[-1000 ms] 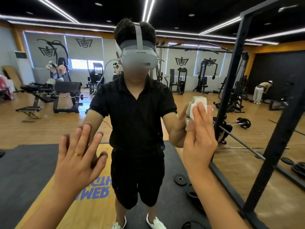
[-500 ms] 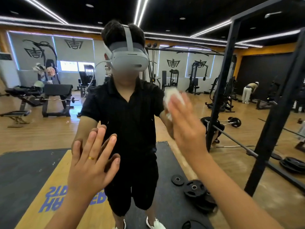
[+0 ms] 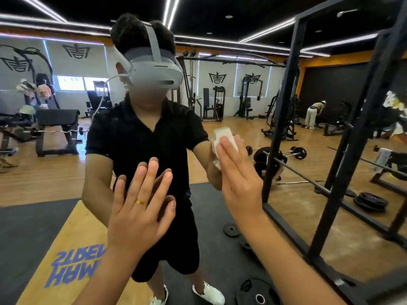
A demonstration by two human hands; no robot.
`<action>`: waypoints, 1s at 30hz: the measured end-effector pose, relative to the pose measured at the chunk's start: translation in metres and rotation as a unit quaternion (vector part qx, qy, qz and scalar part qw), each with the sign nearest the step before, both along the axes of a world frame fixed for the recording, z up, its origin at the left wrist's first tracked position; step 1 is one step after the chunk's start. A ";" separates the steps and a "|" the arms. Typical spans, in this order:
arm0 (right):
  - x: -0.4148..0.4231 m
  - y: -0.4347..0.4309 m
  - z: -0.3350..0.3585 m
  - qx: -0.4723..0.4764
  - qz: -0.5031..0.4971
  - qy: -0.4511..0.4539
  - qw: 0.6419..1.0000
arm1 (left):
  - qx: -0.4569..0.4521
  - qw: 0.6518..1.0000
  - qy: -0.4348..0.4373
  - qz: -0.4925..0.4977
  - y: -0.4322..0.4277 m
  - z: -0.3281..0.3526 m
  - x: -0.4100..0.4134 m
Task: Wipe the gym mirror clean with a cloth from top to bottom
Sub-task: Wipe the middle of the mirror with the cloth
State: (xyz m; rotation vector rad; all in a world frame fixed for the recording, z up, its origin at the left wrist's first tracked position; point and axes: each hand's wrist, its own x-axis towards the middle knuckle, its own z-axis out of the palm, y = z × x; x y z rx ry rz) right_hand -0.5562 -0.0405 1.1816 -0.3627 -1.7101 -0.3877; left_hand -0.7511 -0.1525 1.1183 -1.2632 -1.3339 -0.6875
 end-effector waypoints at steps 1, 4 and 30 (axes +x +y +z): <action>0.001 0.002 0.014 -0.001 0.000 0.002 1.000 | 0.001 1.000 0.000 -0.001 0.000 0.000 0.000; -0.004 0.008 0.062 0.024 -0.008 0.037 0.999 | 0.006 1.000 0.000 0.001 0.000 0.000 0.000; 0.014 0.022 0.013 0.026 0.007 -0.004 1.000 | 0.016 1.000 0.001 0.014 0.000 0.000 0.003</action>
